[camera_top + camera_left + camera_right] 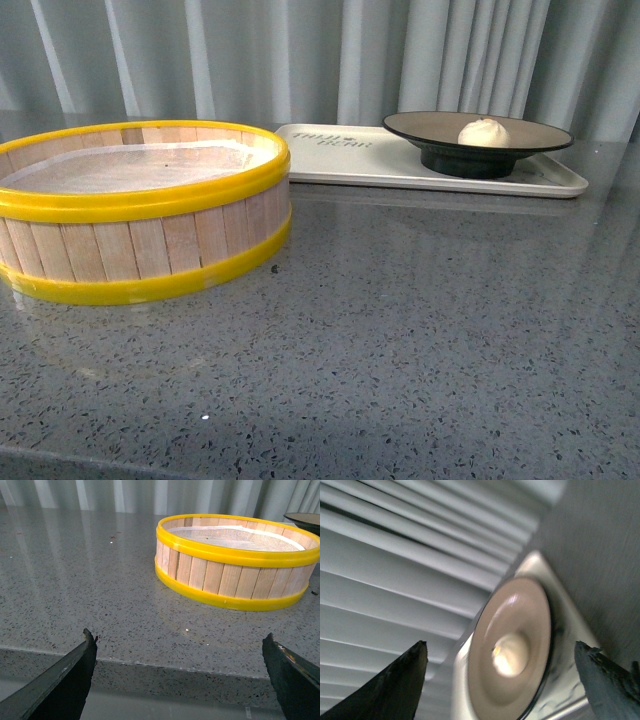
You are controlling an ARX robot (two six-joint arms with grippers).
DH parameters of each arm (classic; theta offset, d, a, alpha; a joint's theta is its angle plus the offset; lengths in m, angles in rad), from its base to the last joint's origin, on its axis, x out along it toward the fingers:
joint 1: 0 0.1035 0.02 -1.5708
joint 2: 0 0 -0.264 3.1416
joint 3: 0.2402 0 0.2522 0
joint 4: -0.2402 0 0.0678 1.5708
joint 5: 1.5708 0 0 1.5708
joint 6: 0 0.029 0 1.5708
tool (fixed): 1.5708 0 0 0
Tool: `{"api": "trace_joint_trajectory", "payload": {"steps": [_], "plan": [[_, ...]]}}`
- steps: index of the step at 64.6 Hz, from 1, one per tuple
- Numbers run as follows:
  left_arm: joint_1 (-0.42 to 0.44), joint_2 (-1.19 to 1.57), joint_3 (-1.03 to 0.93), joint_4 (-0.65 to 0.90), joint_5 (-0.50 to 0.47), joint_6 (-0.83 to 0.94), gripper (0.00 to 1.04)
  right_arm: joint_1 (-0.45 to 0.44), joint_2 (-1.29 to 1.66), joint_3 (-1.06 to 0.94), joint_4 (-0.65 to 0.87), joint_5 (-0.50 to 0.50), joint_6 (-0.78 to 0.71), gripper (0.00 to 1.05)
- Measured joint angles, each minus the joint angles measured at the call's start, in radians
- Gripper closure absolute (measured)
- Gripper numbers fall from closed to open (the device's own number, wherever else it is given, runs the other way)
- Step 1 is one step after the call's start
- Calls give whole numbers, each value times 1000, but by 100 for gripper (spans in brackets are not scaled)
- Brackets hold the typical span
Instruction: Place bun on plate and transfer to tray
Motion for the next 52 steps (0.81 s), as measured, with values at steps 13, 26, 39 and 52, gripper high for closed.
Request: {"api": "trace_joint_trajectory", "payload": {"steps": [13,26,39,52], "plan": [[0,0,0,0,0,0,7,-63,-399,-445,73,-46,-735,60],[0,0,0,0,0,0,7,-76,-826,-761,-130,-35,-877,94],[0,0,0,0,0,0,7,33,-1132,-902,-211,65,-907,103],[0,0,0,0,-1,0,7,141,-1225,-953,-250,162,-909,103]]}}
